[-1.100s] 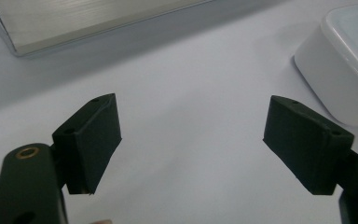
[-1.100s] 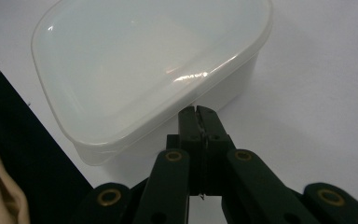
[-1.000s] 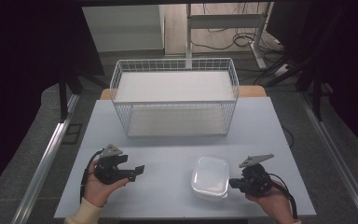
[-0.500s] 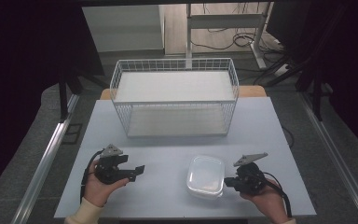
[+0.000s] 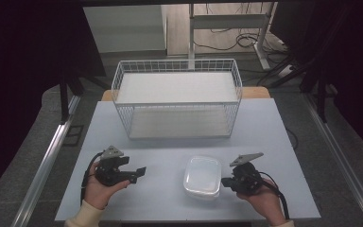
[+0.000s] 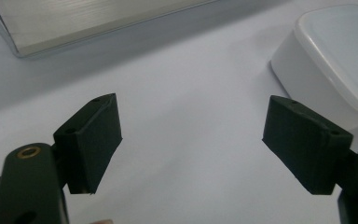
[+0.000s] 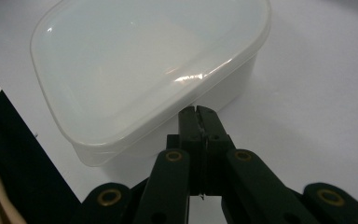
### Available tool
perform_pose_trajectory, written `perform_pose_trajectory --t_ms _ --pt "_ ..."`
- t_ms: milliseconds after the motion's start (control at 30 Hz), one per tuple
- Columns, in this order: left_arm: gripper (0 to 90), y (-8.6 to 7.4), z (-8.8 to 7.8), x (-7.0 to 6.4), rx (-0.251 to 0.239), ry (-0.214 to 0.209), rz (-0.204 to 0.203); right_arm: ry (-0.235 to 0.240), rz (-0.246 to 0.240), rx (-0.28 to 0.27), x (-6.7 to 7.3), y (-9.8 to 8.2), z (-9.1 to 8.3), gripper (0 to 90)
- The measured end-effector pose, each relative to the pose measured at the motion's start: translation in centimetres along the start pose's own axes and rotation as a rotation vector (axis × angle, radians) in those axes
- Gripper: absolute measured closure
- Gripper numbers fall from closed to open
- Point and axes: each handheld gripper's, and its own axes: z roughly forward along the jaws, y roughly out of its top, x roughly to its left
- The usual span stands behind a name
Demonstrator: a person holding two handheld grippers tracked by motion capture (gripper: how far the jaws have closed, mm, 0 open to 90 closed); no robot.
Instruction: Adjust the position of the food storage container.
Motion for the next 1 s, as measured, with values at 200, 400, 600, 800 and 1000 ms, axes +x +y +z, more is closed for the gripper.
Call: perform_pose_trajectory --t_ms 200,400,600,800,1000 --pt "18.9 0.0 0.0 0.1 0.000 -0.001 -0.007 0.001 -0.016 0.002 0.5 1.3 1.2 89.4" --pt "19.0 0.0 0.1 0.2 0.002 0.000 -0.010 0.003 -0.026 -0.002 0.5 2.7 2.3 89.5" --pt "19.0 0.0 0.1 0.0 -0.001 -0.001 -0.011 0.015 -0.039 0.004 1.0 3.9 3.4 89.5" --pt "19.0 0.1 -0.1 0.1 -0.008 0.000 -0.012 0.031 -0.059 0.018 1.8 4.8 4.4 89.5" --pt "19.3 0.1 -0.1 0.0 -0.007 -0.001 -0.014 0.020 -0.067 0.005 1.9 5.1 4.8 89.5"
